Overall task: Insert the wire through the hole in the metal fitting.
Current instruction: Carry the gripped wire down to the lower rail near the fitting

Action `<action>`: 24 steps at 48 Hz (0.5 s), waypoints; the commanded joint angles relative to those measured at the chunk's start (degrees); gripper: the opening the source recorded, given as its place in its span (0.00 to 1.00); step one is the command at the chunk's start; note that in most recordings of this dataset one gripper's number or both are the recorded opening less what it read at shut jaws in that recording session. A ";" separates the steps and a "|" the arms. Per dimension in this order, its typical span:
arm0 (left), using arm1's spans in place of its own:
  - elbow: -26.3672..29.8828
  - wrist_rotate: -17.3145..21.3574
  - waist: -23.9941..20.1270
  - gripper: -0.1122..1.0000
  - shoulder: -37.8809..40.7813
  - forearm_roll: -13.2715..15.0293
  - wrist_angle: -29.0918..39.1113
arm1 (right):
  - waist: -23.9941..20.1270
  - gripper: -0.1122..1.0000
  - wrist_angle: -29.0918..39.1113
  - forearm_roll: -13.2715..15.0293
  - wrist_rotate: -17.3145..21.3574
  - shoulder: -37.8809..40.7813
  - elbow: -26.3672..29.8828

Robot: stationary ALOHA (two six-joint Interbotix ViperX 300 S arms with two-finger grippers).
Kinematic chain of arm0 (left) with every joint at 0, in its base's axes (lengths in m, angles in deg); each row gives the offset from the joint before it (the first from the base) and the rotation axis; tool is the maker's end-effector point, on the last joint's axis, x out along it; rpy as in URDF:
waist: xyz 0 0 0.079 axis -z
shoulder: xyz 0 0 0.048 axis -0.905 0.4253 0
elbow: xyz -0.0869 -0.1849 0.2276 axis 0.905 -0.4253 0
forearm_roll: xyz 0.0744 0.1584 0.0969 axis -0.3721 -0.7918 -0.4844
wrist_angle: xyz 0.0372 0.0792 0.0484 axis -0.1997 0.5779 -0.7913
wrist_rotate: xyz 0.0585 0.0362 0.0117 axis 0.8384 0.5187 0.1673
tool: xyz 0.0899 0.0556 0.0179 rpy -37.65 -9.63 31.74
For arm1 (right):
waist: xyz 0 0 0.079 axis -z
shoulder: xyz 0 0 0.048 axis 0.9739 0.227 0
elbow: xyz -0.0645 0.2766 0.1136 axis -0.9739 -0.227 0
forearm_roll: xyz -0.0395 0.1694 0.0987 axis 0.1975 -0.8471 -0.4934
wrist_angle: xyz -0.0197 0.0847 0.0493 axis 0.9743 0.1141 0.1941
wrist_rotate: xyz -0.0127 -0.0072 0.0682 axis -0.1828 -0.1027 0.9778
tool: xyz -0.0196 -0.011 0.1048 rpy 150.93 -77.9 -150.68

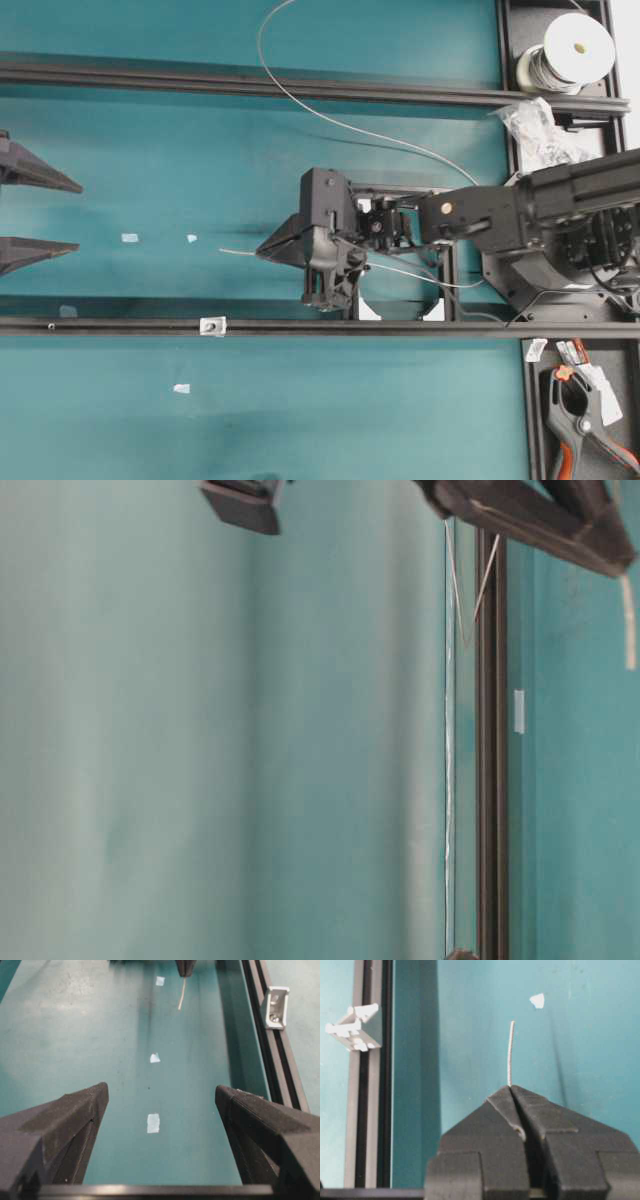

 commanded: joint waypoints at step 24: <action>0.79 0.00 0.18 0.82 -1.14 -0.09 -0.26 | 0.88 0.10 7.65 2.20 -0.18 -9.40 2.11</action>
